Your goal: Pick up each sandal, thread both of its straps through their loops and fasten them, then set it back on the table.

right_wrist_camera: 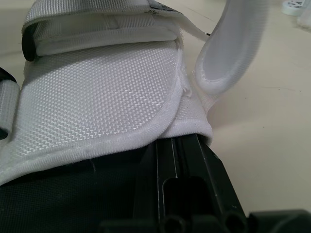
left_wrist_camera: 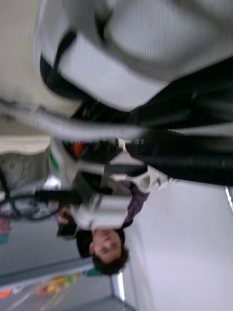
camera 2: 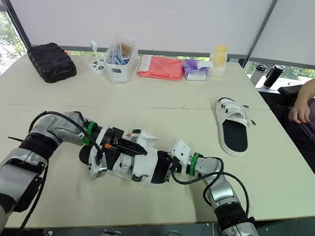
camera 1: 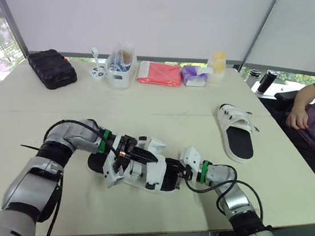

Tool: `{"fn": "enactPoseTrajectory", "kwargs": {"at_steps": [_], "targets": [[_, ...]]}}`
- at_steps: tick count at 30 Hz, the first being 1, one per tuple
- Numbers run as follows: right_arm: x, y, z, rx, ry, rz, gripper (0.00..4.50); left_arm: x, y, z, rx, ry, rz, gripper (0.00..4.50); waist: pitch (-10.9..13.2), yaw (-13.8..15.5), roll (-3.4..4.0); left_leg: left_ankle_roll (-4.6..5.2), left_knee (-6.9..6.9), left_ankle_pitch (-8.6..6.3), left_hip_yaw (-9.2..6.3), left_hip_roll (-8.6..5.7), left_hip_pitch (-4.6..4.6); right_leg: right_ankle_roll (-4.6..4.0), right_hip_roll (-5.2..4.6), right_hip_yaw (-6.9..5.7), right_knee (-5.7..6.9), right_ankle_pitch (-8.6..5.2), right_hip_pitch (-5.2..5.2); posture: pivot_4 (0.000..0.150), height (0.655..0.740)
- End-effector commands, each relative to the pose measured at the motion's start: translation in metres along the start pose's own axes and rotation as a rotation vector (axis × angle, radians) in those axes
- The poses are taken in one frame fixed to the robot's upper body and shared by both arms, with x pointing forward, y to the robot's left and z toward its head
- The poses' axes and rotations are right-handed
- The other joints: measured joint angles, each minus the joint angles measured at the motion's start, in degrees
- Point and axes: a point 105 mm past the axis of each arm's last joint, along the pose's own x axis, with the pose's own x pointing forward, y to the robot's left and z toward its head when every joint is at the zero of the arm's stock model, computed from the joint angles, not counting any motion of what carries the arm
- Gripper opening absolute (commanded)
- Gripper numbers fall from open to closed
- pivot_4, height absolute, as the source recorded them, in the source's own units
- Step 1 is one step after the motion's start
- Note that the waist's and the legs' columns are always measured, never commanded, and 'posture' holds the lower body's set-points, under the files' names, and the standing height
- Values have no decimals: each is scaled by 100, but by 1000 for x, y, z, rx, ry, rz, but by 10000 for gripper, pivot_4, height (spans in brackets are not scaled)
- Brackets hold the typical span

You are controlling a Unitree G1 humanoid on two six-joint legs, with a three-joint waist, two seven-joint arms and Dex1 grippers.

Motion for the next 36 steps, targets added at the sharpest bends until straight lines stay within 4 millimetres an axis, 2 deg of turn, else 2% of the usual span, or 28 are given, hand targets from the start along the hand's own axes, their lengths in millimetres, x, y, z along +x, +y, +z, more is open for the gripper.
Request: {"fn": "enactPoseTrajectory", "kwargs": {"at_steps": [1,6,9,11,15,17,18,22,24,27,31,36], "targets": [[-8,19,-58,126,221,19,0,-5,9,-7,25,40,53,18392,0,1,-1,0,1,0,0,0,0,0,0,0,0,0,0,1500,7400],[-7,18,-59,126,222,22,0,-15,19,-25,-69,144,183,43261,-3,-1,4,0,0,0,-2,1,7,0,1,-1,3,0,6,1500,7400],[-7,18,-59,128,223,23,0,-31,29,-38,-207,253,310,43261,-3,-11,5,0,0,0,-5,2,8,1,2,-3,7,0,5,1500,7400],[-7,18,-60,129,223,25,0,-41,23,-40,-397,323,328,43261,-4,-46,14,0,-1,0,-4,5,8,2,4,-3,7,0,3,1500,7400],[-6,18,-61,131,222,29,0,-54,16,-27,-686,342,303,43261,-1,-103,21,1,-1,0,-9,9,-1,-3,6,-5,11,-2,-4,1500,7400],[-5,19,-61,132,222,31,0,-63,15,-17,-970,347,316,43261,1,-142,19,1,-1,-1,-13,13,-3,-21,10,-5,9,-12,-5,1500,7400],[-4,19,-61,133,222,32,0,-65,17,-11,-1053,336,316,43261,2,-140,22,1,-1,-1,-12,20,-2,-24,15,-3,8,-13,-2,1500,7400],[-5,18,-62,133,225,36,0,-67,27,5,-1286,298,319,43261,6,-141,24,1,-4,-2,-12,32,-2,-34,27,-3,6,-21,-2,1500,7400],[-5,17,-63,131,227,38,0,-64,33,19,-1396,241,289,43261,6,-142,23,1,-3,-3,-12,38,-3,-36,33,-4,4,-22,-1,1500,7400],[-4,16,-62,131,227,39,0,-59,38,31,-1484,193,264,43261,7,-145,27,0,-5,-3,-10,45,-2,-39,37,-3,2,-24,-2,1500,7400],[-2,15,-61,125,225,44,0,-45,28,53,-1568,131,114,43261,6,-142,27,-1,-5,-4,-8,52,-3,-41,47,-1,-1,-24,-2,1500,7400],[-3,14,-61,124,224,38,0,-37,18,55,-1627,125,38,43261,6,-136,26,-2,-5,-4,-9,56,-5,-42,52,1,-4,-25,-2,1500,7400]]}}
